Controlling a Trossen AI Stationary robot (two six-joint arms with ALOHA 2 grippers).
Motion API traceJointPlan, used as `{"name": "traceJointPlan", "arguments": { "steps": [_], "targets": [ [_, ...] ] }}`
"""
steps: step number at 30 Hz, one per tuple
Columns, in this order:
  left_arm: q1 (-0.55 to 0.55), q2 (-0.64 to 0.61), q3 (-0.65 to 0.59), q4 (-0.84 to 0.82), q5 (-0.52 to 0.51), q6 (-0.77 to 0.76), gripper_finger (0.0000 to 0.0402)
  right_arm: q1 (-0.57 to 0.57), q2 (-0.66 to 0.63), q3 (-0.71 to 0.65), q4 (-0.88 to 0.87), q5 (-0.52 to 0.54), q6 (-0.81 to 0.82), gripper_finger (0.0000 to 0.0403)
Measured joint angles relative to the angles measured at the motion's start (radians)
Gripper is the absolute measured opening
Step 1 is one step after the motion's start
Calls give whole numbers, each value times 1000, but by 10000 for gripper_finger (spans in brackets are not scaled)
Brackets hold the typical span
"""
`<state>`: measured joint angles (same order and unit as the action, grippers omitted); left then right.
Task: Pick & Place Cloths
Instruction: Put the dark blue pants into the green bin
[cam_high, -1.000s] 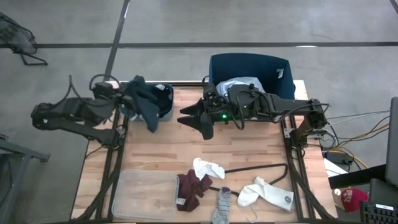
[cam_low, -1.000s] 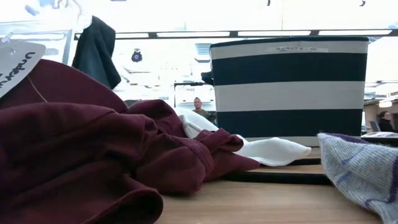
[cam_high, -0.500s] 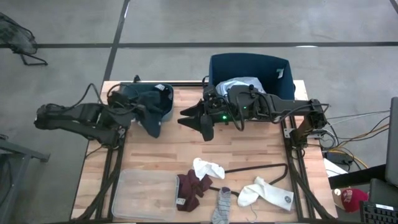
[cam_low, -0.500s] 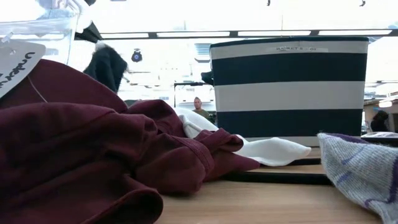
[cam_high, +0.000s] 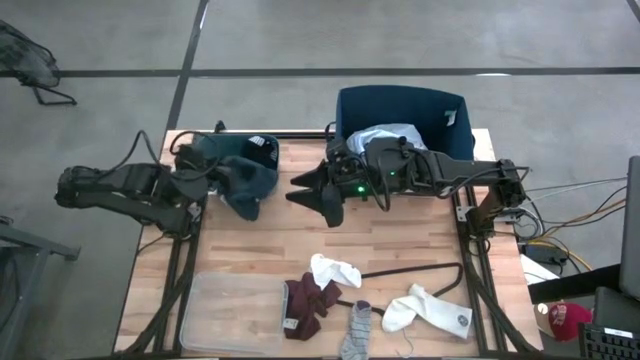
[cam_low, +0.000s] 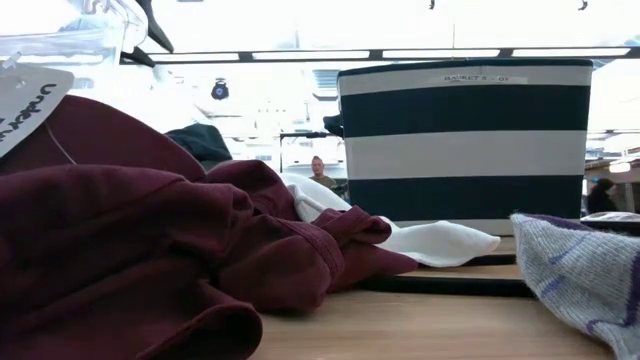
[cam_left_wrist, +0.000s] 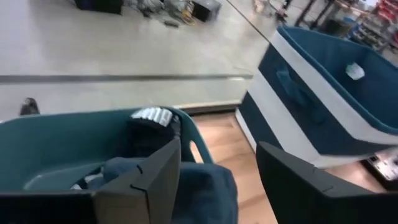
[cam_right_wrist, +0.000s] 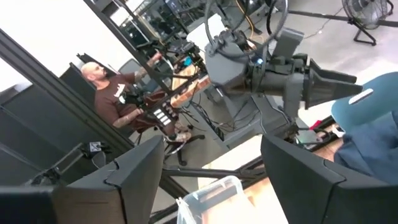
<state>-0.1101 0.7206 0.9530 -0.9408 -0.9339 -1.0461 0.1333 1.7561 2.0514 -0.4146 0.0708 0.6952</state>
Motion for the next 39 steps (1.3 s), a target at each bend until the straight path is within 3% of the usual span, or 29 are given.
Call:
{"name": "traceJointPlan", "arguments": {
  "steps": [9,15,23,39],
  "targets": [
    [2,46,-9,13,308,154,216,0,0,0,-5,1,-8,244],
    [4,139,-11,-19,417,156,216,-1,0,-1,-5,8,-16,227],
    [29,270,-11,-93,449,163,216,0,0,-2,-5,8,-16,220],
    [160,438,-22,-98,469,345,202,4,0,-2,-24,8,-10,254]
  ]
}}
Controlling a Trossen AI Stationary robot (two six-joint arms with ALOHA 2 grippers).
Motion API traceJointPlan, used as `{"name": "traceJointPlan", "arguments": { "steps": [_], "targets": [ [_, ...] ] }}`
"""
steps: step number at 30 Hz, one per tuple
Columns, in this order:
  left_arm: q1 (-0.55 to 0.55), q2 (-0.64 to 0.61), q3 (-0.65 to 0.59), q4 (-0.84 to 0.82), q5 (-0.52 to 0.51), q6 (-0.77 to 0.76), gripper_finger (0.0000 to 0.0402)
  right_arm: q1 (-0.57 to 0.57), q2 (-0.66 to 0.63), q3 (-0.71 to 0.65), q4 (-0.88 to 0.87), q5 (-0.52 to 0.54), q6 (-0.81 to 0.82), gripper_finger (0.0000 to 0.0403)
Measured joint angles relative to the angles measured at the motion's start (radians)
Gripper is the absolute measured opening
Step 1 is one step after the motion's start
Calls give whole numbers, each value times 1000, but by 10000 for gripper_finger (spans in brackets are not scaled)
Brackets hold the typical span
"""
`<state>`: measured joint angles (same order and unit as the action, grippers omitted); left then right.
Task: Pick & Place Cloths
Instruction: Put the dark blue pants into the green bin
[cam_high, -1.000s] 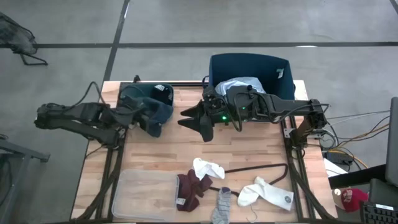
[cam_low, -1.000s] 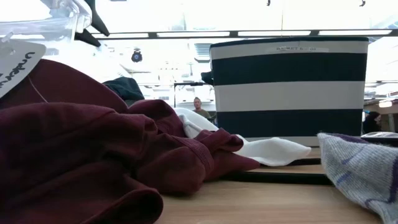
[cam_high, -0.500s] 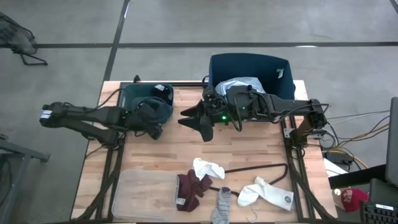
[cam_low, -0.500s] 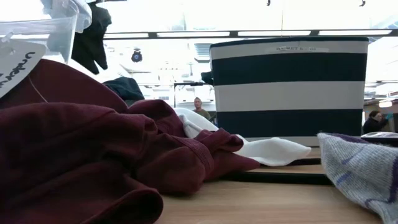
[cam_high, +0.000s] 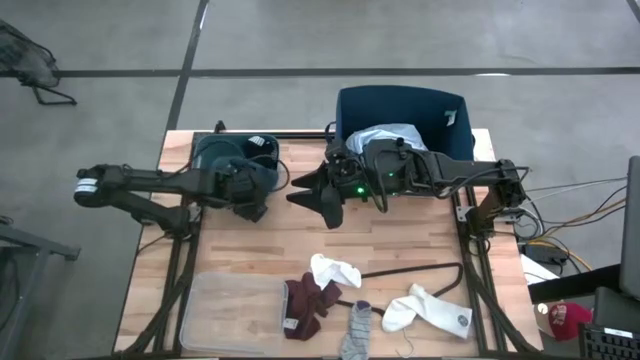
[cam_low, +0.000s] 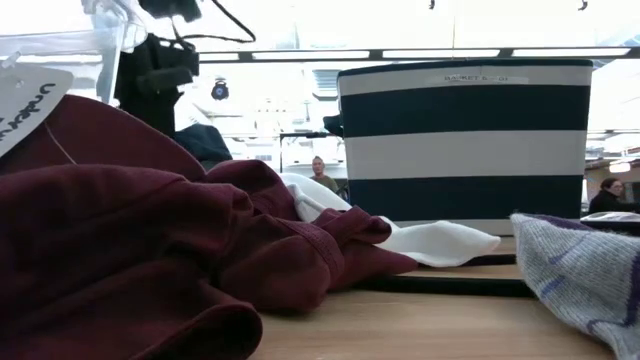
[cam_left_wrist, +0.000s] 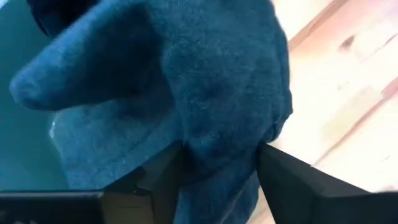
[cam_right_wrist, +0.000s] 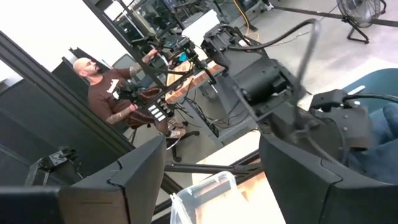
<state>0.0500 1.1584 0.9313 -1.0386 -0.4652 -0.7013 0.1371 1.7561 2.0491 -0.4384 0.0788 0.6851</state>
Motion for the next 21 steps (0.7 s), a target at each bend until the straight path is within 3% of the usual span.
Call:
{"name": "traceJointPlan", "arguments": {
  "steps": [4,11,17,21],
  "targets": [
    [34,35,-3,-2,40,53,155,5,0,0,-1,0,0,252],
    [49,37,-3,-2,82,134,17,10,0,0,-7,0,0,227],
    [55,-34,35,-35,75,166,18,16,0,0,-8,0,-1,211],
    [56,-80,112,-95,12,170,9,18,0,-2,-8,0,-1,206]
  ]
}}
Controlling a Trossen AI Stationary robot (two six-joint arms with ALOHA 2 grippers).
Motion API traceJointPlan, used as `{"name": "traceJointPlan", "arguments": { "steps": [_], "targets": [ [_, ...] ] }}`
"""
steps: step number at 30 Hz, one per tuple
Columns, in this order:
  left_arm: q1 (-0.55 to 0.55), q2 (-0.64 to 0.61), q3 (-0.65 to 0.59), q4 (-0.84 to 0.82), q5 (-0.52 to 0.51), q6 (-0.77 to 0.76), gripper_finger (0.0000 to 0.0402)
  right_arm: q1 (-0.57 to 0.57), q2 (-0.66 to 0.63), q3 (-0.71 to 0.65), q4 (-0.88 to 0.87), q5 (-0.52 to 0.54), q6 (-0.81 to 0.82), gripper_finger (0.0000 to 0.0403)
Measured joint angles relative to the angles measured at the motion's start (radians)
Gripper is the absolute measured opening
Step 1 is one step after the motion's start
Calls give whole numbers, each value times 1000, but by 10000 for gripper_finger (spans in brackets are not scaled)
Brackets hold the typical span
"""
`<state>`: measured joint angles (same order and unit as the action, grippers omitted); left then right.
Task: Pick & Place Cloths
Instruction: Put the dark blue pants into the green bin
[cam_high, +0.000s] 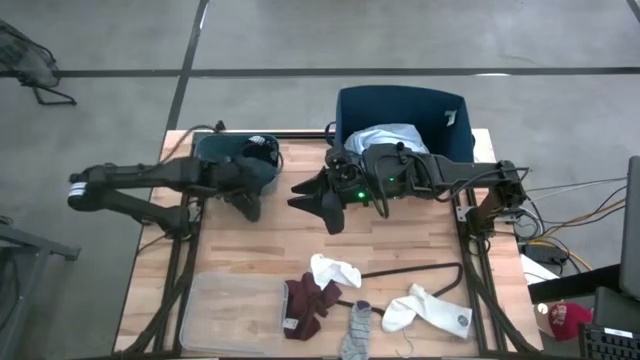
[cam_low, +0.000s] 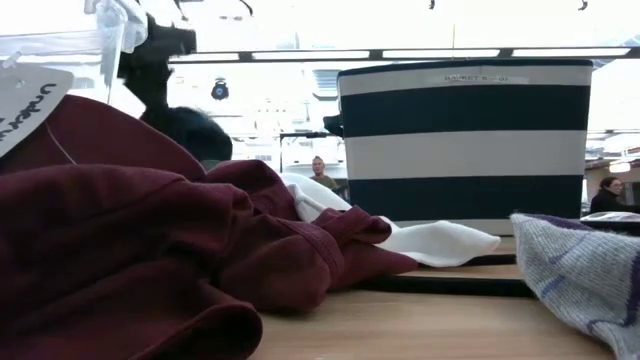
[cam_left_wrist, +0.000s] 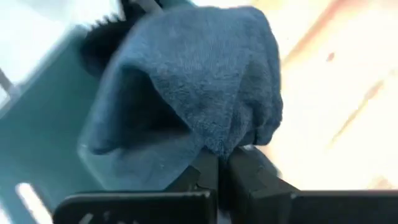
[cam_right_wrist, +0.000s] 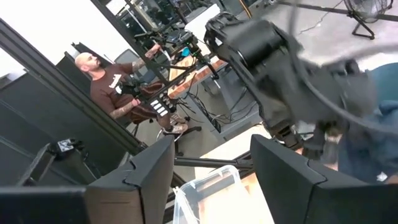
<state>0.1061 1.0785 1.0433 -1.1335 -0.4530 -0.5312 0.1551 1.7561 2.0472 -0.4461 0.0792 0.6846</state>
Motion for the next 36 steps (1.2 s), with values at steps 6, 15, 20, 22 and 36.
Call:
{"name": "traceJointPlan", "arguments": {
  "steps": [6,15,20,22,36],
  "targets": [
    [23,-30,167,-95,-134,63,11,0,0,-3,0,0,0,204],
    [96,-29,289,-139,-373,178,16,0,0,-4,0,2,0,216],
    [150,-28,238,-136,-384,189,16,0,0,-8,0,2,1,209],
    [177,-25,204,-123,-373,171,18,0,0,-8,1,2,1,205],
    [218,10,14,-90,-16,58,52,11,0,-28,5,0,20,185]
  ]
}}
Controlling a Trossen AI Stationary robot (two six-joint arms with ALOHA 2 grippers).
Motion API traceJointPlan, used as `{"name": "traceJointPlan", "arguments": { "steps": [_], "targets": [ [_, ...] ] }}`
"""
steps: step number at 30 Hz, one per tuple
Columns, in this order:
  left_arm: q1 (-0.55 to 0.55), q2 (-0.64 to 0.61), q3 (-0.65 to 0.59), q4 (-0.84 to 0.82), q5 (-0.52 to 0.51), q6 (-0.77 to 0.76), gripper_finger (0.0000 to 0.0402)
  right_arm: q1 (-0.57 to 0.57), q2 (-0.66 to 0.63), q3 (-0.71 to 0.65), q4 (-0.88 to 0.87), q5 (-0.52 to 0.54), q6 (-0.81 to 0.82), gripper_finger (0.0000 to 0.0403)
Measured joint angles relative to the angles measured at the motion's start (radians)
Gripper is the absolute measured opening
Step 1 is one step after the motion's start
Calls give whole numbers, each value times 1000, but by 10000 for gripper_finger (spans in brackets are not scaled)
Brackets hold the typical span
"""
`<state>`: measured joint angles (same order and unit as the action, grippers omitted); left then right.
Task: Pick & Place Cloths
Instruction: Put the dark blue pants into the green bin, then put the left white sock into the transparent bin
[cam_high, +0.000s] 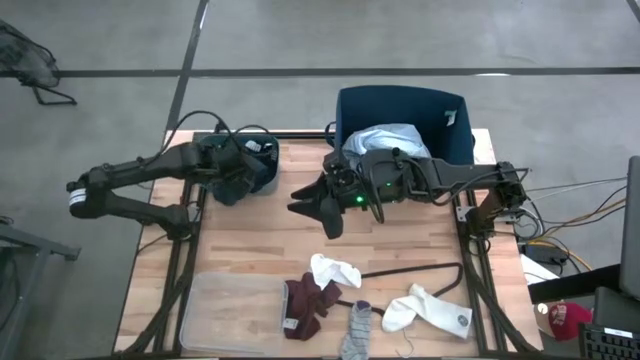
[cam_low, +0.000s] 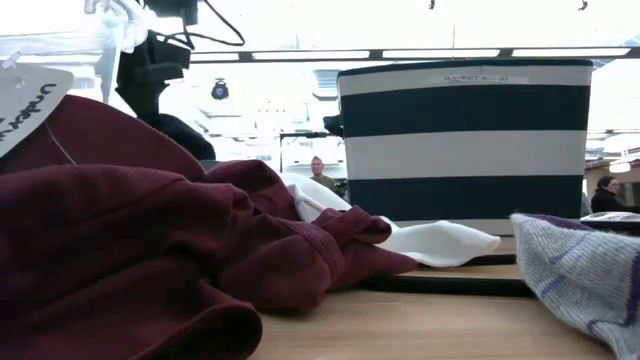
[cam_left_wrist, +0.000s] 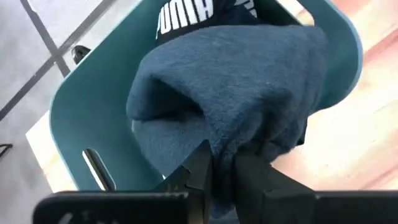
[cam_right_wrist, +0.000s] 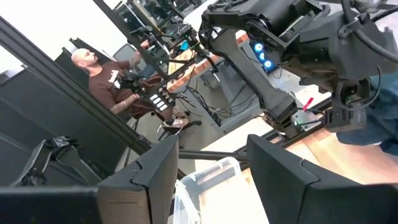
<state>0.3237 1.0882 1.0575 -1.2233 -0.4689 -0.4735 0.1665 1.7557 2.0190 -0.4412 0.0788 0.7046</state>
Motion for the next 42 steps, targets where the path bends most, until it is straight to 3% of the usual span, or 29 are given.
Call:
{"name": "traceJointPlan", "arguments": {
  "steps": [18,26,35,42],
  "targets": [
    [2,-7,90,1,-42,5,53,2,0,-30,9,0,29,210],
    [2,-8,179,-10,-42,37,53,2,0,-31,11,0,29,195],
    [2,-8,184,-24,-18,55,53,2,0,-31,11,0,29,174],
    [2,-8,201,-47,-102,91,53,2,0,-31,11,0,29,164]
  ]
}}
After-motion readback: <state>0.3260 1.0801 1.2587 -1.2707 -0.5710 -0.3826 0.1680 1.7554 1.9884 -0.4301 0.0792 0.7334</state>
